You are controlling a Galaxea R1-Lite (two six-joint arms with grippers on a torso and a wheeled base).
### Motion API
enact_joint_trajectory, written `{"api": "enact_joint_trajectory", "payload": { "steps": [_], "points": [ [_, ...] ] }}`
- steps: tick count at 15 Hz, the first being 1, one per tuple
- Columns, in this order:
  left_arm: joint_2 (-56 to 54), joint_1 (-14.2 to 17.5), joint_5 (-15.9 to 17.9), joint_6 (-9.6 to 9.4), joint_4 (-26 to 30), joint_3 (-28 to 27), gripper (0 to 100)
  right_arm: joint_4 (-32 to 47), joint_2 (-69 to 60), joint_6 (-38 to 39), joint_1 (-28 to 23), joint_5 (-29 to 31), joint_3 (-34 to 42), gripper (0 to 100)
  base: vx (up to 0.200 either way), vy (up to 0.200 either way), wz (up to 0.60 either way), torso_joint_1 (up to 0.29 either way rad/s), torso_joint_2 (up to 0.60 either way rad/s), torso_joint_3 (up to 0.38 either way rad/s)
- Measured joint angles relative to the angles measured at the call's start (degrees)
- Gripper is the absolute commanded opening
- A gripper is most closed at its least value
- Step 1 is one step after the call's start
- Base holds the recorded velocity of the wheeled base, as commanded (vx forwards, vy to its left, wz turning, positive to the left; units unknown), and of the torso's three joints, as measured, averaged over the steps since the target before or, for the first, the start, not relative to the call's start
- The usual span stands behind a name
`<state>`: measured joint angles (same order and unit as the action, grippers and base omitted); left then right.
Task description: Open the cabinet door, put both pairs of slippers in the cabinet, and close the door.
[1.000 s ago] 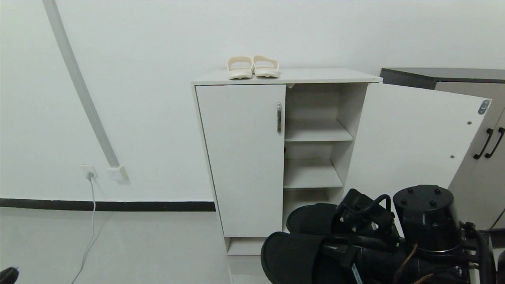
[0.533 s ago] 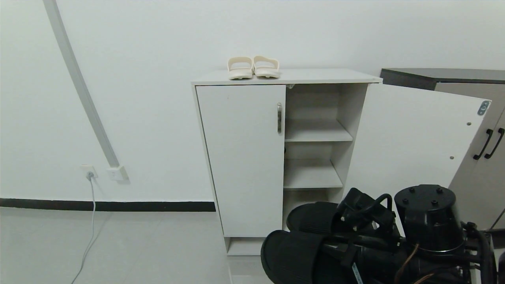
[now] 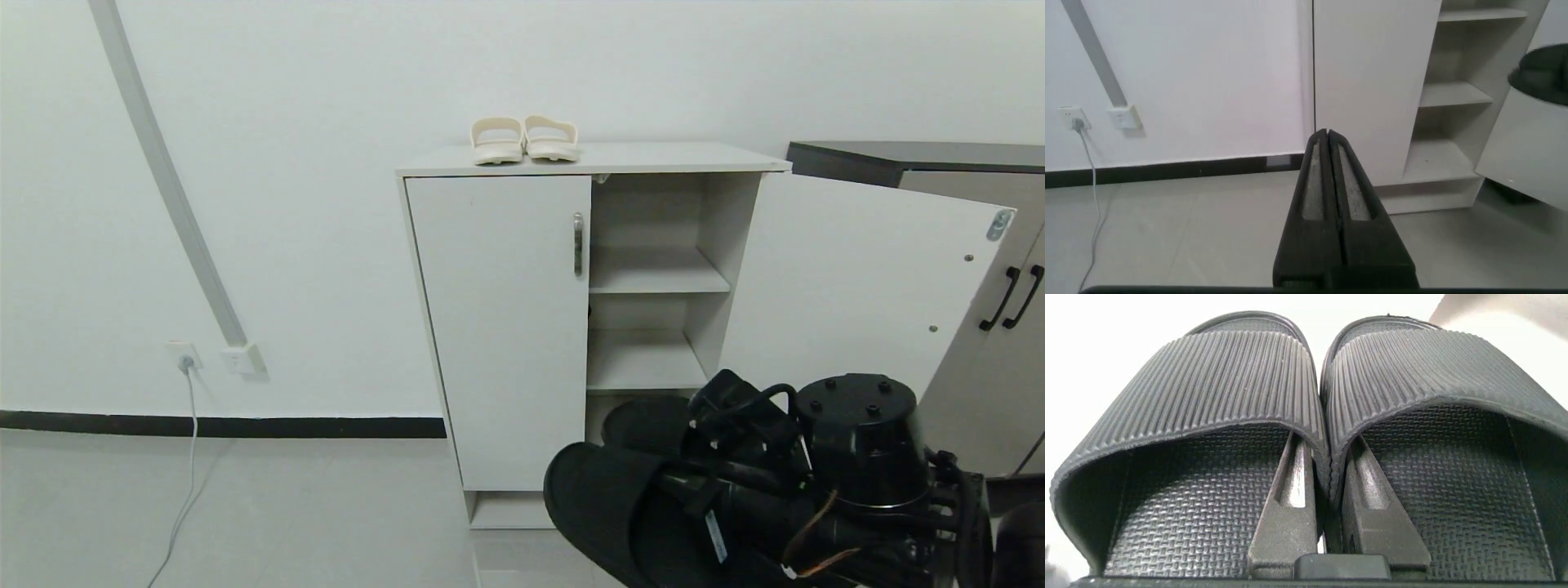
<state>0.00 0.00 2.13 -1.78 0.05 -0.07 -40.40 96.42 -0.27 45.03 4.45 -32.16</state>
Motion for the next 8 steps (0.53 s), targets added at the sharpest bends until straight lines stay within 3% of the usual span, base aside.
{"api": "enact_joint_trajectory", "payload": {
  "steps": [4,8],
  "points": [
    [-0.1,0.0,0.0,-0.22,0.0,0.0,0,-14.3,9.4,6.4,1.9,15.5,-2.8,0,0.0,0.0,0.0,0.0,0.0,0.0],
    [-0.1,0.0,0.0,-0.07,0.1,0.0,0,-16.7,19.3,9.2,2.8,32.0,-13.0,0,0.0,0.0,0.0,0.0,0.0,0.0]
  ]
}}
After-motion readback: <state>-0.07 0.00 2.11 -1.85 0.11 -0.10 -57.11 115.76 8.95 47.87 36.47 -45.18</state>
